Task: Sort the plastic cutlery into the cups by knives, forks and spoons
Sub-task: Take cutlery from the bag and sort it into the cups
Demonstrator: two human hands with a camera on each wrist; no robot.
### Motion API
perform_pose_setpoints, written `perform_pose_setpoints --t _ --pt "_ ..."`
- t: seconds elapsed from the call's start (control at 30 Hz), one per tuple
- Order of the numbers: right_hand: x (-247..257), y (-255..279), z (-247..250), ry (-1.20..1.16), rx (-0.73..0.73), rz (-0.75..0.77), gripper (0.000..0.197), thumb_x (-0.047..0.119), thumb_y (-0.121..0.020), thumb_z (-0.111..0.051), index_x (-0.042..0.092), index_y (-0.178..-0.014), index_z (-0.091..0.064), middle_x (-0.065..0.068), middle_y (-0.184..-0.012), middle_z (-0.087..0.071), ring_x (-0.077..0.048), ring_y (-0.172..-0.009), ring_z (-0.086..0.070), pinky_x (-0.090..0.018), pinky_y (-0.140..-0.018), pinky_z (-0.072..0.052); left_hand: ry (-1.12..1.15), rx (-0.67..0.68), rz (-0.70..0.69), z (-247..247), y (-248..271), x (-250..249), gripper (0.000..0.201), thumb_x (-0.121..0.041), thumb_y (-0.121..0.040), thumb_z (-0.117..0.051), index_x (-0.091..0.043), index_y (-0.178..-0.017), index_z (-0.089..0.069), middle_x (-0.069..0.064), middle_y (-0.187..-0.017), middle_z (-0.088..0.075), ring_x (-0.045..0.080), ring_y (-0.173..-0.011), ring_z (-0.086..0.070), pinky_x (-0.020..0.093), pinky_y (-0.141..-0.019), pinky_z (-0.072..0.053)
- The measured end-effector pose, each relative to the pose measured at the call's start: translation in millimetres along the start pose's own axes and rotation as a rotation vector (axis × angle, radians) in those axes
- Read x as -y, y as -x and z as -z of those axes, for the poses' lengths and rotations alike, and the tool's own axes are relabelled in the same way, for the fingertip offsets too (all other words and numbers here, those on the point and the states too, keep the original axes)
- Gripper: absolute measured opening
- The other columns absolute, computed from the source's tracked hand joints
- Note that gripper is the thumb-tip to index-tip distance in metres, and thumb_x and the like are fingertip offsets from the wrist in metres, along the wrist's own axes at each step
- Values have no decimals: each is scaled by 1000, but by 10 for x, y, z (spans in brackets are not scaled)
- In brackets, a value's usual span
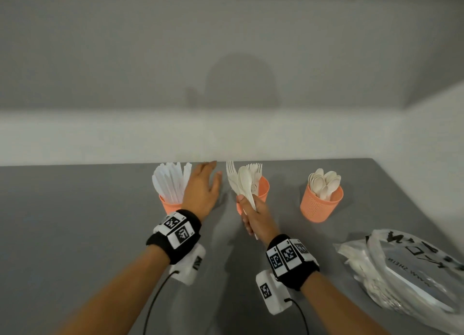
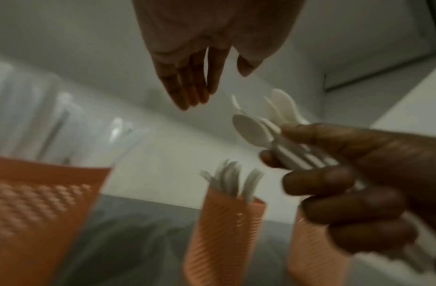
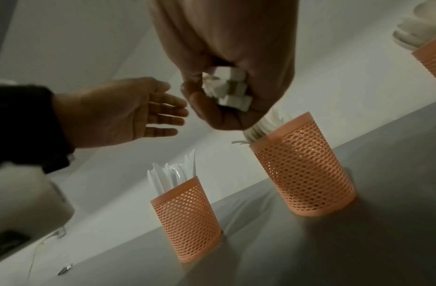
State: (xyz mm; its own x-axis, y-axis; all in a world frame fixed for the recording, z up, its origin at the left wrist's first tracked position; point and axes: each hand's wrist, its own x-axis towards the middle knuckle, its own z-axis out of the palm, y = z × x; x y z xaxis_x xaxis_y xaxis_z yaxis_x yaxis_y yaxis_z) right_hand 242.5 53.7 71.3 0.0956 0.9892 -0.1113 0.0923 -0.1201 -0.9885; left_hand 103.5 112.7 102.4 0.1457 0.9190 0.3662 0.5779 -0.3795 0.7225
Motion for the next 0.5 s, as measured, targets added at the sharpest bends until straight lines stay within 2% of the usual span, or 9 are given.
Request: perform_pose_setpoints --t 0.03,0.07,0.1,0.17,0.23,0.33,0.4,0.5 --pt "9 15 5 -6 17 -2 19 32 -98 -42 18 -103 -54 3 -54 -39 -4 -35 -34 -18 -36 -31 85 28 104 -63 -15 -71 37 -25 -97 -42 -2 -125 -52 10 -116 -57 19 -101 -55 12 -82 -40" --pt "13 30 13 -8 31 -4 19 33 -98 -42 19 -104 -54 3 -54 -40 -4 -35 -34 -18 -36 -31 163 57 193 -130 -30 -122 33 -25 -97 -43 -2 -118 -55 9 -106 -60 17 -91 -55 13 -74 -41" --pt "10 44 24 -8 45 -6 18 34 -98 -42 20 -102 -53 3 -53 -41 -5 -36 -34 -19 -37 -31 209 75 240 -199 -45 -141 31 -27 -96 -44 -2 -108 -58 11 -95 -62 18 -83 -55 20 -71 -43" --pt "0 72 56 -8 62 -18 19 36 -98 -41 22 -94 -53 3 -53 -44 -6 -36 -35 -20 -38 -30 210 93 243 -316 -72 -141 28 -28 -95 -46 -4 -86 -58 11 -75 -62 20 -70 -53 29 -65 -42" --pt "-12 104 106 -29 57 -45 23 38 -97 -41 20 -93 -54 4 -52 -47 -7 -36 -35 -20 -38 -30 189 81 231 -396 -76 -171 28 -26 -94 -46 -12 -72 -55 1 -63 -56 18 -62 -50 27 -58 -38" --pt "-17 148 193 -116 38 -97 31 40 -97 -41 12 -101 -55 4 -52 -47 -6 -36 -35 -18 -37 -30 234 26 219 -469 -90 -302 27 -23 -95 -46 -12 -73 -58 0 -65 -56 15 -61 -50 25 -60 -38" --pt "-22 161 244 -196 29 -138 33 42 -97 -40 13 -98 -55 3 -52 -44 -5 -35 -34 -17 -36 -29 297 -10 220 -487 -113 -397 26 -20 -95 -44 -12 -77 -60 4 -71 -59 18 -67 -54 28 -65 -43" --pt "-53 160 336 -313 9 -204 34 47 -95 -41 16 -91 -55 4 -52 -43 -5 -33 -33 -15 -34 -27 423 -108 215 -449 -158 -533 26 -17 -97 -38 -13 -91 -64 8 -84 -64 20 -77 -59 32 -75 -49"
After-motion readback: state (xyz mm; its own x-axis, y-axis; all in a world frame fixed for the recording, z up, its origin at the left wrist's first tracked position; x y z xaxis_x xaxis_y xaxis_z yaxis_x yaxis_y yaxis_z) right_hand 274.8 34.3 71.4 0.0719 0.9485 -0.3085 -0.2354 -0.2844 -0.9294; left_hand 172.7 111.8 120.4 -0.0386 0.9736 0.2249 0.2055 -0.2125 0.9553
